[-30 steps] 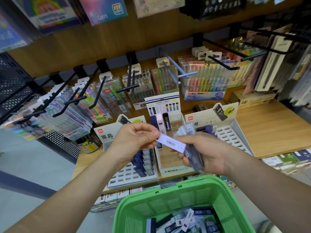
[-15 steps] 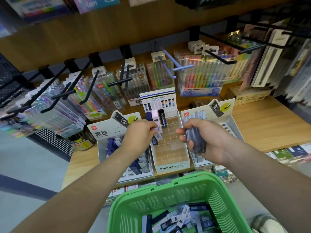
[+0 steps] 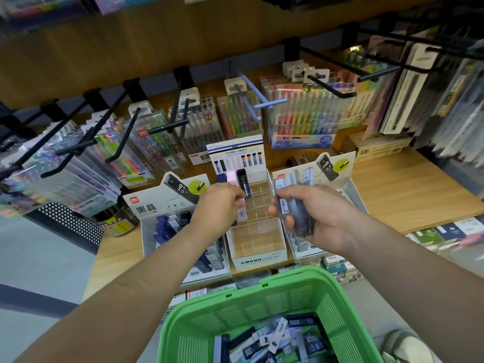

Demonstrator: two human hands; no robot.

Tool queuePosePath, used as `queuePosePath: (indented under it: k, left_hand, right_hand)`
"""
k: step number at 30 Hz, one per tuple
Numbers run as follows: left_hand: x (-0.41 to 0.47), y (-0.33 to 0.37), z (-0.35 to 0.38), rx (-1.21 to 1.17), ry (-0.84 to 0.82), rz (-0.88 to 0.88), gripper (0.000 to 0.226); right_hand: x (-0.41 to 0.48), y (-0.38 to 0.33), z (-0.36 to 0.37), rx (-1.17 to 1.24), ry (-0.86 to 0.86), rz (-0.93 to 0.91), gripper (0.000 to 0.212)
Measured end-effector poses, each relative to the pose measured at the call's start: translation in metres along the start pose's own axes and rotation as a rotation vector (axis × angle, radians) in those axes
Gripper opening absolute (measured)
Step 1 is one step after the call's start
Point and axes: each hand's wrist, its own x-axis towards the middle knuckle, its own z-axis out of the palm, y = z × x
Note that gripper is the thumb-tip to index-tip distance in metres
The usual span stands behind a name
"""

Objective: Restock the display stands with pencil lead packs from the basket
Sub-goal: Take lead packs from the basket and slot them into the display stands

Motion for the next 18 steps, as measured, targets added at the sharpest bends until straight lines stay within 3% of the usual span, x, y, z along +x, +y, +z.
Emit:
queuePosePath:
  k: [6,11,18]
  left_hand:
    - [-0.004,0.001,-0.001,0.05,-0.087,0.078,0.021]
    - [0.001,-0.002,-0.005,0.167,-0.233,0.132,0.043]
    - [0.005,-0.008,-0.017,0.043,-0.146,0.194,0.022]
  right_hand:
    - [0.0,0.0,0.0,-0.037,-0.022,0.001,0.02]
    - [-0.001,-0.001,-0.001,-0.021,-0.015,0.009,0.016]
    - [-0.001,-0.003,-0.001,-0.001,-0.017,0.014,0.008]
